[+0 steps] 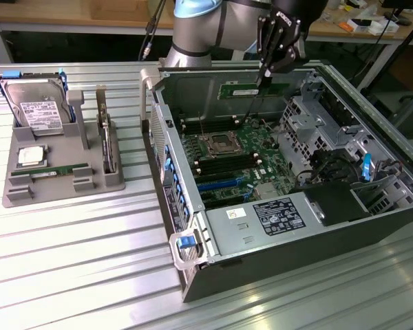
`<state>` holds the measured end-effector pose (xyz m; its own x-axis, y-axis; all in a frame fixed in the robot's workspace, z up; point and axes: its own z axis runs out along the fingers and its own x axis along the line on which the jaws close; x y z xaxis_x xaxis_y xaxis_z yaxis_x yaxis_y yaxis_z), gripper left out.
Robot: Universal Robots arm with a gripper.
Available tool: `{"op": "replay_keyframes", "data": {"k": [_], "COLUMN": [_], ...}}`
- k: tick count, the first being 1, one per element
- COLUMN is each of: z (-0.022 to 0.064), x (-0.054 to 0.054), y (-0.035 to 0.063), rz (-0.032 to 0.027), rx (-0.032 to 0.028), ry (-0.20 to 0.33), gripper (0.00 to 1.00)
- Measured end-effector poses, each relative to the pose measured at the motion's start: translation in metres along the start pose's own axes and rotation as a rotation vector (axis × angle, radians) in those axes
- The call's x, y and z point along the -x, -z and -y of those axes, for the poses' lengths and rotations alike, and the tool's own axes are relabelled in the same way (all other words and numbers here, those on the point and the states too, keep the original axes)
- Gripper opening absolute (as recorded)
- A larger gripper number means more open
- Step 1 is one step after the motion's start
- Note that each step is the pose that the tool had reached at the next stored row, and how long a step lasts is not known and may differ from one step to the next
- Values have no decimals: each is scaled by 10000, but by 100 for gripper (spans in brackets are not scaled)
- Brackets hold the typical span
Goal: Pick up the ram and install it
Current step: 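Pick up the ram and move it above insertion slot, then insert the ram into the slot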
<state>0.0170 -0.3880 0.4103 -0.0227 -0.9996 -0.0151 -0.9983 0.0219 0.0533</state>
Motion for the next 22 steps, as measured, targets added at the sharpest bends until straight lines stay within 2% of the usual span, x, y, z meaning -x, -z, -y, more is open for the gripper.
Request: {"op": "replay_keyframes", "data": {"k": [1,3,14,22], "z": [109,239,247,252], "x": [3,6,6,4], "y": [4,9,7,-88], "rz": [0,1,0,0], "rx": [1,1,1,1], "ry": [0,1,0,1], "gripper": [12,12,12,12]}}
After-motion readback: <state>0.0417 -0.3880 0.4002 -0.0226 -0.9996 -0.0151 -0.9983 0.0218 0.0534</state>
